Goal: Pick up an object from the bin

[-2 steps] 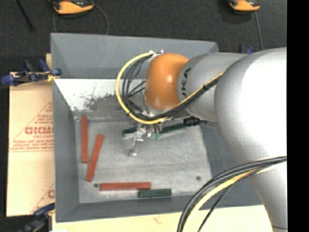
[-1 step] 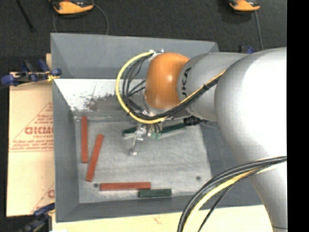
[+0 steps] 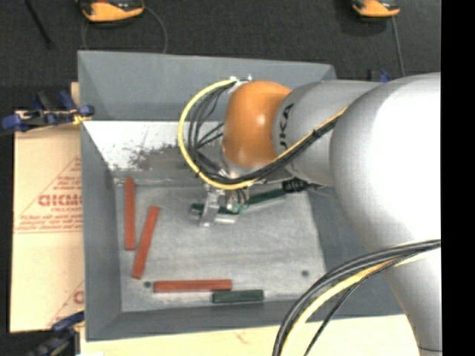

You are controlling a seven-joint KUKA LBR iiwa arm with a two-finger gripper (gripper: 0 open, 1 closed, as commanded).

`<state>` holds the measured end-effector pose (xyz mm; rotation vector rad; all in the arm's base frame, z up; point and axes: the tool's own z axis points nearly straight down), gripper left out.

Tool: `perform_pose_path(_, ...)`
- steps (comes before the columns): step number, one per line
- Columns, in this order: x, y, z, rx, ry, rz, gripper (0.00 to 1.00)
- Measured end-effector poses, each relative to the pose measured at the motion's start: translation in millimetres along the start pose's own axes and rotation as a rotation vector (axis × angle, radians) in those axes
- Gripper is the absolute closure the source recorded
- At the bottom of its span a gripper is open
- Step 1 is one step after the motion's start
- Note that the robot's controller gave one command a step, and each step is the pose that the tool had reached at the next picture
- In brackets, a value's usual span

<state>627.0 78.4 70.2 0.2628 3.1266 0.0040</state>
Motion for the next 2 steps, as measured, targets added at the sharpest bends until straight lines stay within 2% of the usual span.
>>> perform_pose_path(1, -3.8, 0.1, -93.1, -0.002, -0.008, 0.000, 1.00)
perform_pose_path(2, -5.5, 0.0, -101.6, 0.000, -0.002, 0.000, 1.00)
